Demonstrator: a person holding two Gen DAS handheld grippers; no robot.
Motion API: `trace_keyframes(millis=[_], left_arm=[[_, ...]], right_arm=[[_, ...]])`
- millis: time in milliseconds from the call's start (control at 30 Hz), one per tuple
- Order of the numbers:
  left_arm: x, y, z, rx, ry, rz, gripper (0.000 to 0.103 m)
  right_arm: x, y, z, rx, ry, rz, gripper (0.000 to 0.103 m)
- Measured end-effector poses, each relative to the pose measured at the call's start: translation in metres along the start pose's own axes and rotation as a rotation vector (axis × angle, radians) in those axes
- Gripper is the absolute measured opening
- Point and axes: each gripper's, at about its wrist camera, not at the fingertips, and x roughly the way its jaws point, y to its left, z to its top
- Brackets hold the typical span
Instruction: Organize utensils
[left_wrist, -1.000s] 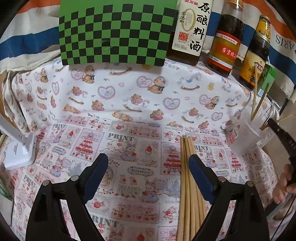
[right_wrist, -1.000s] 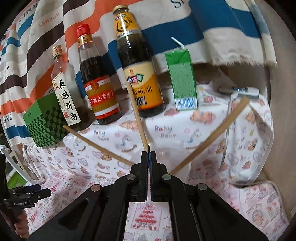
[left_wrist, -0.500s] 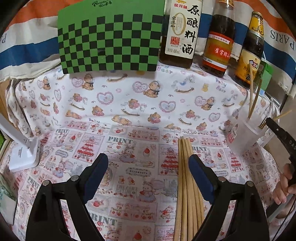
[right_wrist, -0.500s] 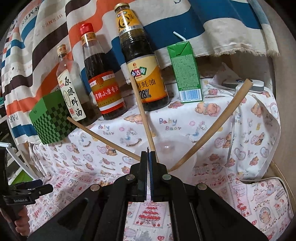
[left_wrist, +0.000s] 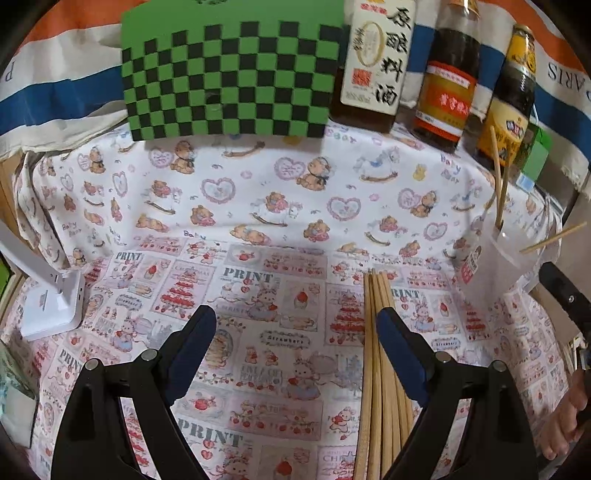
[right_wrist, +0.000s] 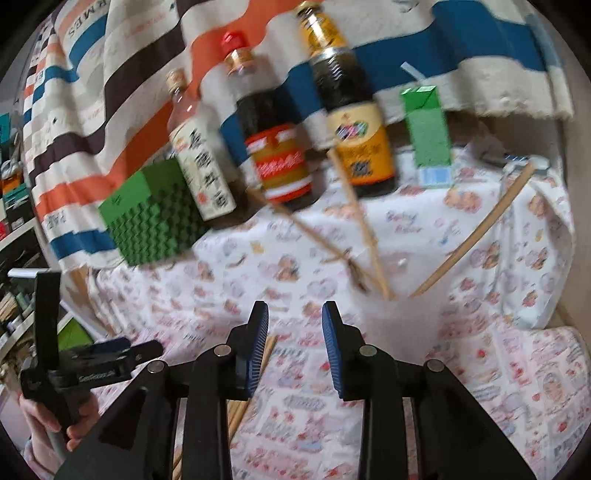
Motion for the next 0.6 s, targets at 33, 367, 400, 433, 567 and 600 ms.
trace_keyframes(millis=[33, 367, 400, 433, 567, 600], left_arm=[[0.002, -0.001, -0.001, 0.003, 0.007, -0.019, 0.087], [0.03, -0.008, -0.015, 0.008, 0.059, -0.089, 0.087], [0.031, -0.007, -0.015, -0.009, 0.064, -0.112, 0.087], [0.031, -0.005, -0.015, -0.023, 0.065, -0.132, 0.085], [0.027, -0.001, -0.013, -0.07, 0.038, -0.18, 0.071], [0.025, -0.002, -0.013, -0.07, 0.031, -0.188, 0.064]], right_arm=[[0.003, 0.002, -0.003, -0.008, 0.012, 0.005, 0.036], [0.03, -0.015, -0.019, -0.007, 0.078, -0.087, 0.04], [0.031, -0.015, -0.019, -0.01, 0.077, -0.093, 0.04], [0.031, -0.015, -0.019, -0.011, 0.076, -0.096, 0.041], [0.033, -0.016, -0.02, -0.008, 0.081, -0.097, 0.044], [0.034, -0.016, -0.02, -0.012, 0.081, -0.102, 0.044]])
